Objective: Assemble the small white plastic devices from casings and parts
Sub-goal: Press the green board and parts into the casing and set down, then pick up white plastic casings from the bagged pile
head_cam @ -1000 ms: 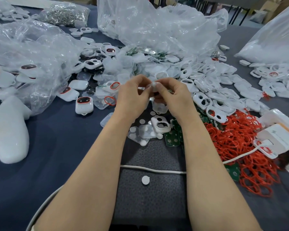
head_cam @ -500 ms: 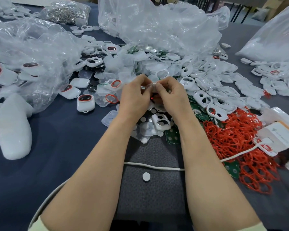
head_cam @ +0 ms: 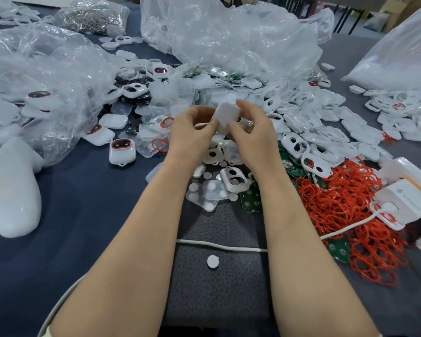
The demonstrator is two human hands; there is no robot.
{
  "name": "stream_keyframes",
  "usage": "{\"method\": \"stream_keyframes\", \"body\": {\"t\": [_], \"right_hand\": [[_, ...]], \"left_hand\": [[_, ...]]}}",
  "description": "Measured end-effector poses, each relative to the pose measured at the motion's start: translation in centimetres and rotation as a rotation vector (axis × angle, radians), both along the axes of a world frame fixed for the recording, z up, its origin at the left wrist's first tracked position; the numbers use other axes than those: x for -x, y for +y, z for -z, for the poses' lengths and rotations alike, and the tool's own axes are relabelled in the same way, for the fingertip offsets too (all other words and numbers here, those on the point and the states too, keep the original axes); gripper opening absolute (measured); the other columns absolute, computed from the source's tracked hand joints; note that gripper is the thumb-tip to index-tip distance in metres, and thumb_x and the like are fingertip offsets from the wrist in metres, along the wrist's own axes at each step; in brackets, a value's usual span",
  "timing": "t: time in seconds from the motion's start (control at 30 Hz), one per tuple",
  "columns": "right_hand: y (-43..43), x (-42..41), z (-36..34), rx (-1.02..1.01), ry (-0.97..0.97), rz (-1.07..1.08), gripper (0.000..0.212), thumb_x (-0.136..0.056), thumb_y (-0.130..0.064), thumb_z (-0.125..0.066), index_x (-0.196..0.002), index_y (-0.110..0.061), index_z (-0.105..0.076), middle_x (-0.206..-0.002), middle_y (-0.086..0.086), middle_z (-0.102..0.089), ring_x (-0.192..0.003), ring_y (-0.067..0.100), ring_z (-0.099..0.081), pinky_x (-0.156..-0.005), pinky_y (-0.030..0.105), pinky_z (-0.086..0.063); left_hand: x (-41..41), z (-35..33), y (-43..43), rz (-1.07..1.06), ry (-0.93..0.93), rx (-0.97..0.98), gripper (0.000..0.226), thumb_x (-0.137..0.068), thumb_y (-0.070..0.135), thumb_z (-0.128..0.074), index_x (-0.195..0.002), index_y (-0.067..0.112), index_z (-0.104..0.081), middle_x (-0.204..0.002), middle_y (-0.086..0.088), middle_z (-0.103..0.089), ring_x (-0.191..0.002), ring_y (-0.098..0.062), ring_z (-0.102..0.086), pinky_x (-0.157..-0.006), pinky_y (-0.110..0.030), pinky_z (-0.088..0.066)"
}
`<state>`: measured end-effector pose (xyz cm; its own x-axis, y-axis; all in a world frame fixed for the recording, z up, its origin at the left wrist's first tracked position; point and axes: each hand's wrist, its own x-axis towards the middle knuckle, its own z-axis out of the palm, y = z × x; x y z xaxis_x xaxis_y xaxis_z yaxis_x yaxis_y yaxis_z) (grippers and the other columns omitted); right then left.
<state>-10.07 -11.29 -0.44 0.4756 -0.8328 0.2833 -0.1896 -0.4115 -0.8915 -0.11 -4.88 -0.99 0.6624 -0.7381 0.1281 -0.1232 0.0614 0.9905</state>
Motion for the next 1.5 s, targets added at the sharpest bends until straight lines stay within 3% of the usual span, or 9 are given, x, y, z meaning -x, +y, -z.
{"method": "stream_keyframes", "body": {"t": [0.17,0.3,0.57,0.77,0.9,1.0,1.17,1.3,1.5], "right_hand": [[-0.2,0.2,0.0,-0.048,0.010,0.014,0.020,-0.095,-0.014,-0.055,-0.112,-0.008,-0.064,-0.103,0.007,-0.070,-0.097,0.018,-0.066,-0.090,0.038,-0.053],[-0.1,0.3,0.1,-0.067,-0.008,-0.048,0.016,-0.094,-0.020,-0.060,-0.102,-0.008,-0.064,-0.095,0.007,-0.072,-0.091,0.018,-0.069,-0.086,0.041,-0.055],[0.5,-0.6,0.6,0.153,0.104,0.069,0.013,-0.093,-0.016,-0.059,-0.098,-0.006,-0.067,-0.087,0.005,-0.072,-0.083,0.016,-0.067,-0.077,0.032,-0.052],[0.9,-0.3,-0.2,0.097,-0.005,0.077,0.005,-0.093,-0.020,-0.060,-0.089,-0.024,-0.062,-0.084,-0.012,-0.067,-0.085,0.007,-0.067,-0.080,0.029,-0.055],[0.5,-1.8,-1.0,0.002,-0.101,0.166,0.014,-0.091,-0.027,-0.063,-0.092,-0.013,-0.064,-0.083,-0.005,-0.067,-0.081,0.011,-0.066,-0.079,0.032,-0.056],[0.2,-4.9,-2.4,0.071,-0.073,0.123,0.015,-0.089,-0.027,-0.065,-0.094,-0.014,-0.058,-0.084,-0.011,-0.061,-0.076,0.000,-0.060,-0.071,0.015,-0.048],[-0.3,-10.9,-3.8,0.036,0.062,-0.175,0.027,-0.090,-0.024,-0.062,-0.114,-0.015,-0.052,-0.109,-0.006,-0.059,-0.093,0.016,-0.061,-0.083,0.033,-0.049],[-1.8,-15.5,-3.8,0.014,0.117,-0.139,0.036,-0.088,-0.024,-0.064,-0.117,-0.009,-0.048,-0.107,0.008,-0.063,-0.097,0.025,-0.058,-0.080,0.033,-0.044],[-4.3,-20.4,-3.6,0.158,0.421,-0.067,0.026,-0.091,-0.012,-0.053,-0.116,-0.007,-0.062,-0.119,0.013,-0.063,-0.112,0.029,-0.056,-0.086,0.030,-0.041]], "left_hand": [[0.1,0.0,0.0,-0.002,-0.084,-0.015,0.014,-0.092,0.005,-0.057,-0.104,0.011,-0.064,-0.099,-0.004,-0.067,-0.088,-0.015,-0.064,-0.089,-0.035,-0.054],[0.5,-0.1,0.0,0.049,-0.066,0.018,0.015,-0.094,0.020,-0.061,-0.109,0.018,-0.061,-0.106,-0.002,-0.067,-0.094,-0.016,-0.064,-0.083,-0.031,-0.053],[0.9,0.2,-0.6,-0.044,-0.214,0.004,0.019,-0.091,0.001,-0.052,-0.094,0.018,-0.061,-0.081,0.011,-0.063,-0.074,-0.003,-0.056,-0.063,-0.010,-0.043],[1.2,-0.2,-0.2,-0.019,-0.036,0.100,0.020,-0.095,0.009,-0.053,-0.105,0.024,-0.062,-0.106,0.001,-0.067,-0.099,-0.015,-0.063,-0.090,-0.031,-0.052],[0.7,-0.8,-0.3,-0.046,-0.045,0.092,0.031,-0.099,0.019,-0.050,-0.129,0.022,-0.054,-0.139,-0.001,-0.050,-0.120,-0.011,-0.054,-0.102,-0.031,-0.046],[-1.0,-2.2,-0.8,-0.078,-0.015,0.002,0.031,-0.100,0.029,-0.046,-0.125,0.015,-0.058,-0.124,-0.004,-0.061,-0.109,-0.013,-0.059,-0.098,-0.034,-0.048],[-7.6,-4.8,-1.3,-0.171,0.117,-0.062,0.023,-0.102,0.025,-0.041,-0.094,0.015,-0.060,-0.091,-0.007,-0.063,-0.091,-0.027,-0.062,-0.087,-0.041,-0.051],[-11.6,-5.1,-2.2,-0.254,-0.058,-0.230,0.028,-0.100,0.018,-0.039,-0.100,0.008,-0.066,-0.083,-0.005,-0.059,-0.069,-0.016,-0.050,-0.068,-0.025,-0.039],[-16.3,-5.0,-2.3,-0.591,0.088,-0.183,0.040,-0.097,0.011,-0.037,-0.134,0.001,-0.047,-0.137,-0.017,-0.051,-0.126,-0.030,-0.047,-0.104,-0.034,-0.037]]}}
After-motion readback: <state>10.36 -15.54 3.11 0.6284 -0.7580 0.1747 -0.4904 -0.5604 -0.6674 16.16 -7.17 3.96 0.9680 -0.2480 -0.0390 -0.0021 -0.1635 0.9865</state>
